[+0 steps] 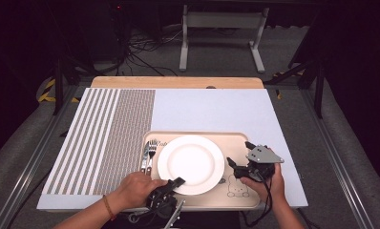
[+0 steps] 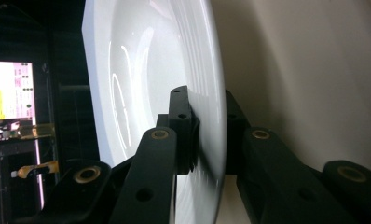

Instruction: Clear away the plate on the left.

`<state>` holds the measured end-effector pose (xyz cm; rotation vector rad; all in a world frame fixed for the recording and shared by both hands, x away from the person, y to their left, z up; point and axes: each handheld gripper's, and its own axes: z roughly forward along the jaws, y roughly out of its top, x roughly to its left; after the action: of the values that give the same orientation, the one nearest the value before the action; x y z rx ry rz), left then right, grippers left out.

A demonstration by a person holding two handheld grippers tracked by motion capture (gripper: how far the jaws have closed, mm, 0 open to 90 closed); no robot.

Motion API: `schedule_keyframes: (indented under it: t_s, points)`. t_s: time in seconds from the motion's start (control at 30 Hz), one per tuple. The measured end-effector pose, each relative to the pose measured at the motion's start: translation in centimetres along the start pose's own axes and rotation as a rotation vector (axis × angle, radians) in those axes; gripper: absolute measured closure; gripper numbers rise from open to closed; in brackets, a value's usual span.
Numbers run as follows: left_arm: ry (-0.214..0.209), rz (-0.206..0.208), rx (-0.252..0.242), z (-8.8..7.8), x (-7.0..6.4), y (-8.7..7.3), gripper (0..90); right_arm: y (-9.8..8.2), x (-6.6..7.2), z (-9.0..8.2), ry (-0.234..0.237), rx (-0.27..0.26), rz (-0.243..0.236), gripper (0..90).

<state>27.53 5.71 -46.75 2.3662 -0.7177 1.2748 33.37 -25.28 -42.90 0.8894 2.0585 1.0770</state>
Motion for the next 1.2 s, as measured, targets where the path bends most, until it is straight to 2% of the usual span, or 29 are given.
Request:
schedule_keyframes:
  t_s: [0.03,0.17,0.2,0.27,0.33,0.37,0.4,0.43,0.5,0.53,0.57,0.63,0.73,0.8,0.87,1.0,1.03,1.2]
  points:
    - [-0.015,-0.035,0.001,0.1,-0.2,-0.1,80.7,0.0,0.0,0.0,0.0,0.001,-0.001,17.3]
    - [-0.02,-0.019,-0.027,0.5,-0.1,-0.1,80.8,0.0,0.2,0.1,0.004,0.003,-0.006,17.3]
    - [-0.028,-0.058,-0.024,0.5,-0.2,-0.2,80.8,0.0,0.2,0.1,0.004,0.003,-0.006,17.3]
    - [-0.043,-0.096,-0.023,0.5,0.0,-0.6,79.5,0.0,0.2,0.1,0.008,0.007,-0.006,17.3]
    - [-0.046,-0.096,-0.025,0.6,0.1,-0.7,79.0,0.0,0.3,0.2,0.011,0.009,-0.007,17.3]
    - [-0.048,-0.11,-0.029,0.6,0.1,-0.9,78.4,0.0,0.3,0.2,0.012,0.009,-0.009,17.3]
    - [-0.037,-0.087,-0.045,0.6,0.4,-0.9,77.5,0.0,0.3,0.2,0.012,0.008,-0.01,17.3]
    - [-0.049,-0.118,-0.036,0.6,0.3,-1.0,76.0,0.0,0.3,0.2,0.013,0.008,-0.012,17.3]
    - [-0.054,-0.14,-0.044,0.6,0.4,-1.1,72.8,0.0,0.4,0.3,0.016,0.01,-0.013,17.3]
    - [-0.048,-0.121,-0.053,0.6,0.6,-1.2,72.2,0.0,0.4,0.3,0.016,0.011,-0.015,17.3]
    - [-0.051,-0.124,-0.051,0.6,0.6,-1.2,70.8,0.0,0.4,0.3,0.017,0.011,-0.016,17.3]
    - [-0.06,-0.17,-0.041,0.5,0.4,-1.4,69.1,0.0,0.4,0.2,0.018,0.01,-0.019,17.3]
    - [-0.06,-0.179,-0.047,0.4,0.6,-1.6,65.8,0.0,0.3,0.2,0.018,0.009,-0.018,17.3]
    - [-0.052,-0.163,-0.061,0.5,0.8,-1.6,63.7,0.0,0.4,0.2,0.019,0.01,-0.02,17.3]
    - [-0.056,-0.188,-0.054,0.3,0.7,-1.8,58.7,0.0,0.4,0.2,0.019,0.009,-0.02,17.3]
    - [-0.044,-0.163,-0.058,0.1,1.0,-1.8,55.1,0.0,0.4,0.2,0.022,0.008,-0.022,17.3]
    - [-0.048,-0.188,-0.054,0.0,0.9,-1.9,54.7,0.0,0.5,0.2,0.023,0.006,-0.024,17.3]
    - [-0.048,-0.207,-0.072,-0.4,1.1,-2.2,49.3,0.1,0.6,0.1,0.027,0.003,-0.033,17.3]
